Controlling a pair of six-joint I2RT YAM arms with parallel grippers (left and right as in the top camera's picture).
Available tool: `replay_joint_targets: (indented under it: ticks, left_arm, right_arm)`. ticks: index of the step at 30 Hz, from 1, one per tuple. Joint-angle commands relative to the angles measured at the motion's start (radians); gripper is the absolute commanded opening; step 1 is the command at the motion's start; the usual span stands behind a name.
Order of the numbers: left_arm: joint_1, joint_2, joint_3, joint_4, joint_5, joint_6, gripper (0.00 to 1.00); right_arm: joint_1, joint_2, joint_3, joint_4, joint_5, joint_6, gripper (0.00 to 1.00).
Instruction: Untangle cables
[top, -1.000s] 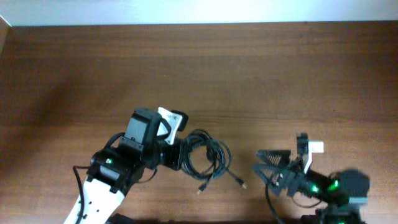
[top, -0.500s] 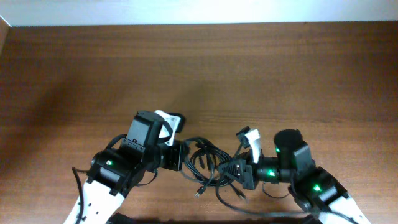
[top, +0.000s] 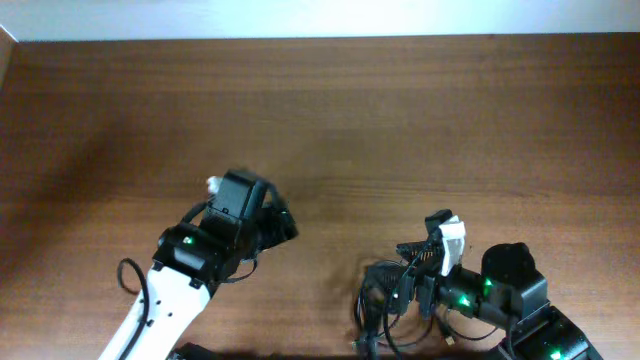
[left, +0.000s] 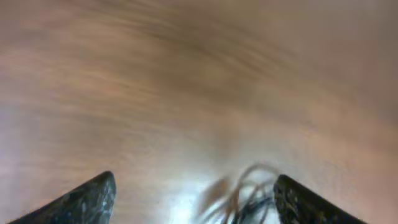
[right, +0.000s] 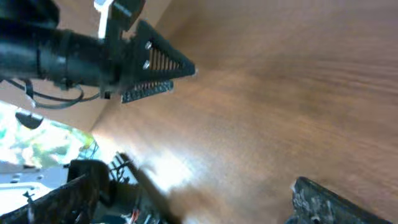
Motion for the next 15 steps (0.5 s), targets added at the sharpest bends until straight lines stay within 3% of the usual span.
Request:
replay_joint_targets:
  ticks: [1,4,6,9,12,15]
  left_arm:
    - [0.001,0.002,-0.001,0.019,0.285,0.327,0.88]
    - [-0.032,0.002,-0.001,-0.011,0.402,0.362,0.88]
    - [-0.14,0.024,-0.001,0.002,0.423,0.39,0.89]
    - [-0.313,0.164,-0.001,0.122,0.422,0.402,0.89]
    - [-0.493,0.371,-0.001,0.275,0.413,0.708,0.89]
    - [-0.59,0.508,-0.001,0.452,0.346,0.777,0.95]
  right_arm:
    - [-0.003,-0.008,0.105,-0.088,0.174,0.064,0.99]
    - [-0.003,-0.008,0.37,-0.418,0.344,0.071,0.99]
    - [-0.003,-0.008,0.537,-0.604,0.467,0.132,0.99]
    - [-0.003,-0.009,0.611,-0.656,0.467,0.134,0.99]
    - [-0.003,-0.009,0.611,-0.663,0.455,0.134,0.99]
    - [-0.003,-0.009,0.611,-0.675,0.455,0.134,0.99]
